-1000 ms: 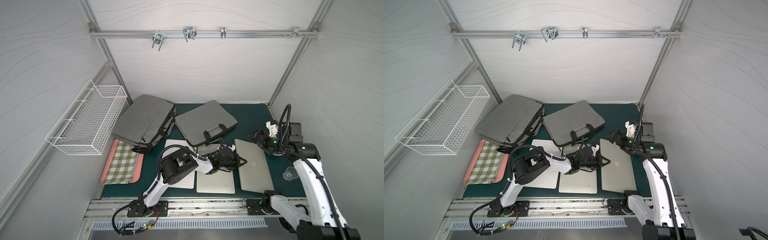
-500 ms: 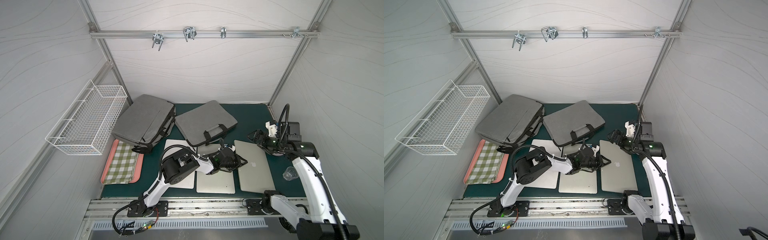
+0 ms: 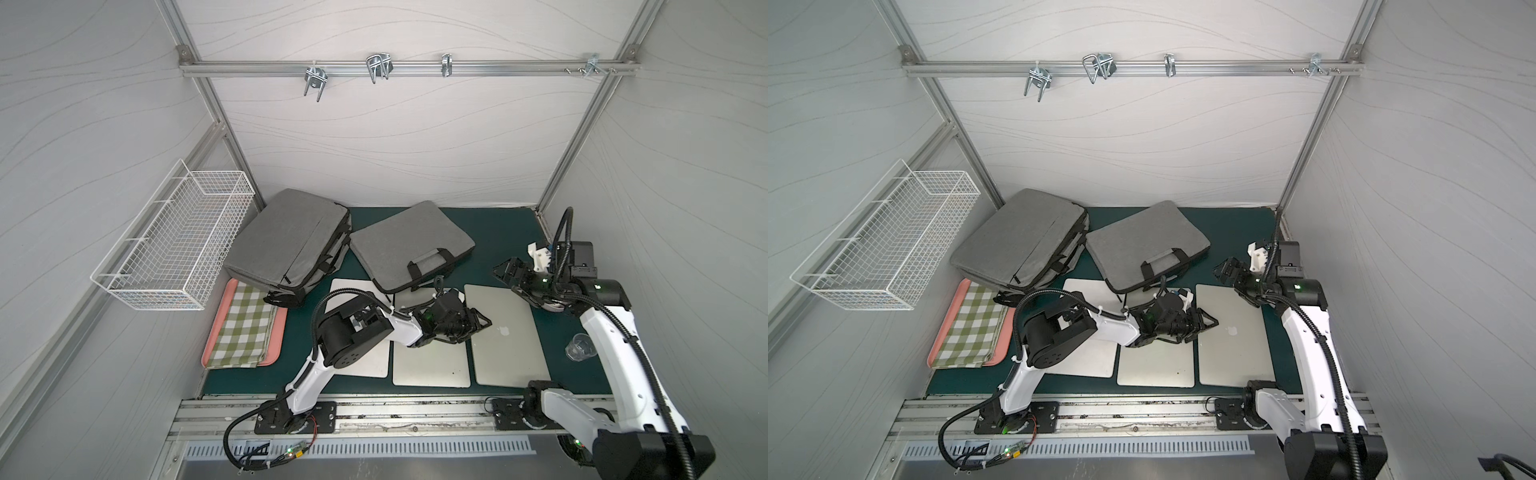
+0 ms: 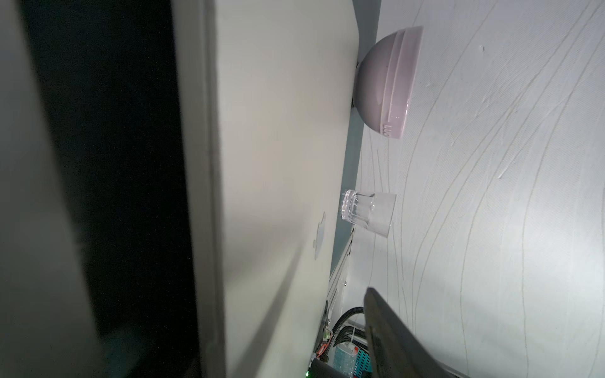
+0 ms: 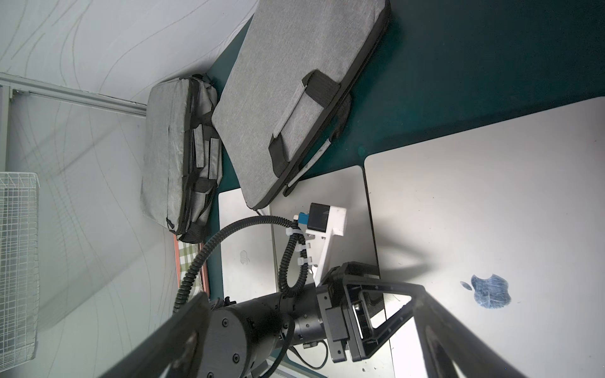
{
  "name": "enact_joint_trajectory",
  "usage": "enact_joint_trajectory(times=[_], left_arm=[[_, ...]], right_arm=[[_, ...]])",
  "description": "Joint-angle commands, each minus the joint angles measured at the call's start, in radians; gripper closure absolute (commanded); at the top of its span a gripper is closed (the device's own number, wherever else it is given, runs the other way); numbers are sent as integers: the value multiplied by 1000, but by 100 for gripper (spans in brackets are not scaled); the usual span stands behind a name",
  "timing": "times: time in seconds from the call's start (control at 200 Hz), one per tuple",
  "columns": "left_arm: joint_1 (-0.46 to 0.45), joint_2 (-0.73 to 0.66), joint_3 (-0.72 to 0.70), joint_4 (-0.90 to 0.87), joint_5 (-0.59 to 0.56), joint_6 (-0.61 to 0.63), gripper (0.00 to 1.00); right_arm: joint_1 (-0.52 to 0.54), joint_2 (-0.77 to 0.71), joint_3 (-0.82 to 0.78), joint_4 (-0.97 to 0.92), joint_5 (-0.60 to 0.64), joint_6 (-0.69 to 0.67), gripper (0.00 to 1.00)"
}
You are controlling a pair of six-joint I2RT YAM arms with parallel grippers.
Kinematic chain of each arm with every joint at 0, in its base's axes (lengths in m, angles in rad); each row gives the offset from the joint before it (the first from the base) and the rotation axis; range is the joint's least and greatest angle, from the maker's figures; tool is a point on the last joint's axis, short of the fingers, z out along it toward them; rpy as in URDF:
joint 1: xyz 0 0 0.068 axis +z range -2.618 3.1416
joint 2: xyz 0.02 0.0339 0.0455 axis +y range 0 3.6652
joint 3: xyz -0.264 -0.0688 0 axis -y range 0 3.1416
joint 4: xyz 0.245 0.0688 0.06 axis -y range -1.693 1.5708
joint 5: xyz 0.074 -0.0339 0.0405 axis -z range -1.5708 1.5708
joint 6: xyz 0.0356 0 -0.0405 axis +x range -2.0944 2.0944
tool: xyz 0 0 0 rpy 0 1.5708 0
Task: Open the zippered laptop bag and take out the laptop
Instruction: Place the laptop at the center of the board.
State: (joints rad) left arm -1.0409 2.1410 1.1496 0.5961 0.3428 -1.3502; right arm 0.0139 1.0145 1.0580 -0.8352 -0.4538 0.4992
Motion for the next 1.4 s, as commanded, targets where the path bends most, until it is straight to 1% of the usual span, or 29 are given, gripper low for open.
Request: enact_joint_trajectory(times=[0.0, 0.235, 0.46, 0.55, 0.565, 0.725, 0.83, 0.95, 1.075, 1.135, 1.28, 1.34, 1.395], left_arm=[[19, -80, 18, -14, 45, 28, 37], [50, -119, 2, -117, 84, 56, 36], [76, -117, 13, -138, 119, 59, 36], [92, -130, 16, -163, 127, 80, 36], [95, -132, 17, -196, 130, 83, 36], [118, -180, 19, -297, 152, 150, 36], [146, -236, 43, -461, 167, 255, 36], [218, -308, 78, -682, 177, 400, 34], [316, -396, 70, -829, 157, 503, 29], [378, -424, 65, -904, 140, 555, 27], [546, -482, 21, -999, 112, 635, 26], [606, -495, 23, -1044, 77, 683, 26], [655, -490, 36, -1076, 44, 723, 23]], right_arm=[[4, 5, -3, 21, -12, 5, 4], [4, 9, -17, 35, -18, 8, 4], [4, 21, -42, 65, -37, 14, 3], [4, 30, -46, 71, -40, 14, 3], [4, 31, -46, 73, -41, 15, 3], [11, 45, -68, 102, -67, 24, 3], [21, 52, -100, 141, -65, 57, 3], [52, 65, -154, 248, -59, 152, 2], [126, 109, -172, 338, -1, 226, 1], [162, 140, -180, 391, 21, 271, 1], [250, 240, -154, 468, 94, 325, 2], [278, 289, -133, 485, 119, 345, 4], [302, 333, -117, 505, 141, 364, 5]])
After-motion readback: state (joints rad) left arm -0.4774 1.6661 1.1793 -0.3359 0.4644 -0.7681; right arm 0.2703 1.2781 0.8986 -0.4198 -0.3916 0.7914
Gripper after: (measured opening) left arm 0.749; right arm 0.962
